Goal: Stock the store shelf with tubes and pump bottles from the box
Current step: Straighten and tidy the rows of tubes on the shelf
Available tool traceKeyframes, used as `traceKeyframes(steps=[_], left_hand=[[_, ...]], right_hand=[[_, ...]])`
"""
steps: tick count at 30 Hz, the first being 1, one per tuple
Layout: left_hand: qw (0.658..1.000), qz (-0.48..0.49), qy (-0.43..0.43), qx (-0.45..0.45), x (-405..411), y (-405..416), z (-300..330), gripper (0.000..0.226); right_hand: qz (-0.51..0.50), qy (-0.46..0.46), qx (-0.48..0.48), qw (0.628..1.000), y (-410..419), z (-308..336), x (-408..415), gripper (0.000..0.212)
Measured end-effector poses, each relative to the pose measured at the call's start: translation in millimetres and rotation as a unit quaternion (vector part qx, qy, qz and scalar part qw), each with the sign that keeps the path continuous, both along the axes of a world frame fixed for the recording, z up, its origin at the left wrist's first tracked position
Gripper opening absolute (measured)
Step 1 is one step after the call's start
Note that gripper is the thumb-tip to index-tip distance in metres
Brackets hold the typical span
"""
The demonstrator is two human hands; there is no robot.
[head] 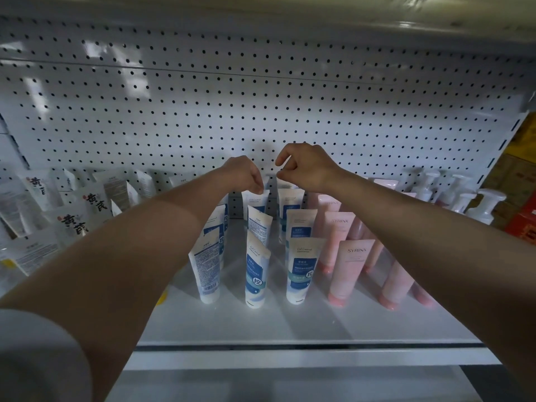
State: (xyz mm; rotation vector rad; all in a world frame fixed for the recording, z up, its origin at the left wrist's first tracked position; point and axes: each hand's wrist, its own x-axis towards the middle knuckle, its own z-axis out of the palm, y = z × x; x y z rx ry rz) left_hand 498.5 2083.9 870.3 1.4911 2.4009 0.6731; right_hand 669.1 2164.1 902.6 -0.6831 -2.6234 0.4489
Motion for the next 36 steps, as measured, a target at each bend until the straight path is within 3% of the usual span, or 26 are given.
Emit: traceKeyframes(steps=[15,23,29,36], left_hand=[[1.000,0.016,-0.020,0.007,6,-7,5,0.027],[0.995,0.065,-0.033,0.067,-8,-48,17,0.025],[0.995,0.079,-0.061,0.027,-18,-87,17,0.026],[0.993,0.092,-0.067,-0.010,-23,-118,8,0.025]], right_hand=[[0.007,0.004,-0.028,1.000,-10,5,8,0.021],[0.128,-0.036,-0.141,0.981,-20,-4,0,0.033],[0.188,-0.111,-0.101,0.971,-22,-14,-10,0.049],[0.218,-0.128,-0.084,0.964,-21,-19,-12,0.053]])
